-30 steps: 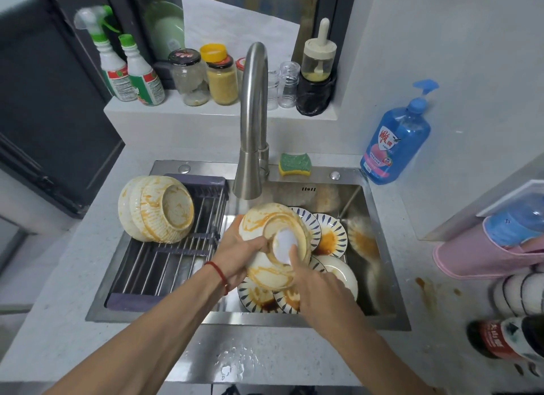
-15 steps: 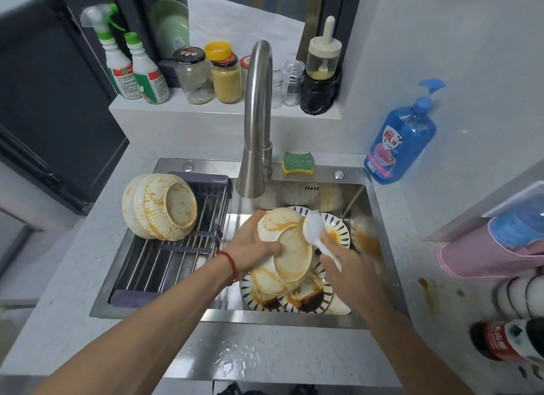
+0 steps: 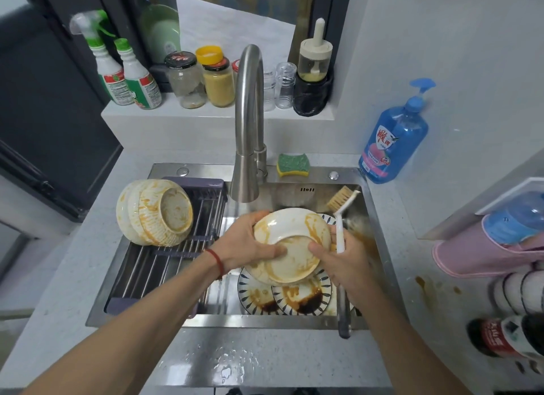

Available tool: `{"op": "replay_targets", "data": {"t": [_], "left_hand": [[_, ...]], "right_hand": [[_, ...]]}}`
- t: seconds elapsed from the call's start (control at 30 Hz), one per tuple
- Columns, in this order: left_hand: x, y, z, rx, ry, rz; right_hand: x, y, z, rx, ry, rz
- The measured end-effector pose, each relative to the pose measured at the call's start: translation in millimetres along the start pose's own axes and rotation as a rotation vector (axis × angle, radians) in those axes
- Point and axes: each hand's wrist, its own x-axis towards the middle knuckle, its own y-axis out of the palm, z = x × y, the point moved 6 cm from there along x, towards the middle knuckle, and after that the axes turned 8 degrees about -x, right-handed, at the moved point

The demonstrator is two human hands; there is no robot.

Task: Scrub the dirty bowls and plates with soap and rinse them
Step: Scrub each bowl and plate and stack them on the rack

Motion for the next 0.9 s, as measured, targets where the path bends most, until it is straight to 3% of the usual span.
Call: {"op": "replay_targets", "data": {"t": [0.1, 0.17, 0.3, 0.5, 0.63, 0.77, 0.9], "left_hand": [[-12, 2, 25, -0.186, -0.049, -0.127], [-12, 8, 36, -0.228, -0.062, -0.184], [-3, 4, 36, -0.087, -0.032, -0.269], [5, 2, 31, 0.142, -0.036, -0.308], [5, -2, 30, 0.164, -0.049, -0.312], [5, -8, 29, 0.191, -0.046, -0.346], [0, -11, 29, 0.179, -0.081, -0.32]], "right_hand": [[2, 2, -6, 0.09, 0.063, 0.02], [3, 5, -9, -0.111, 0.016, 0.053], [5, -6, -2, -0.588, -0.152, -0.014], [-45, 49, 40, -0.959, -0.474, 0.211], [-23, 31, 48, -0.941, -0.321, 0.114], [-54, 57, 47, -1.0, -0.439, 0.218], [-29, 40, 45, -0.998, -0.289, 0.137]]}}
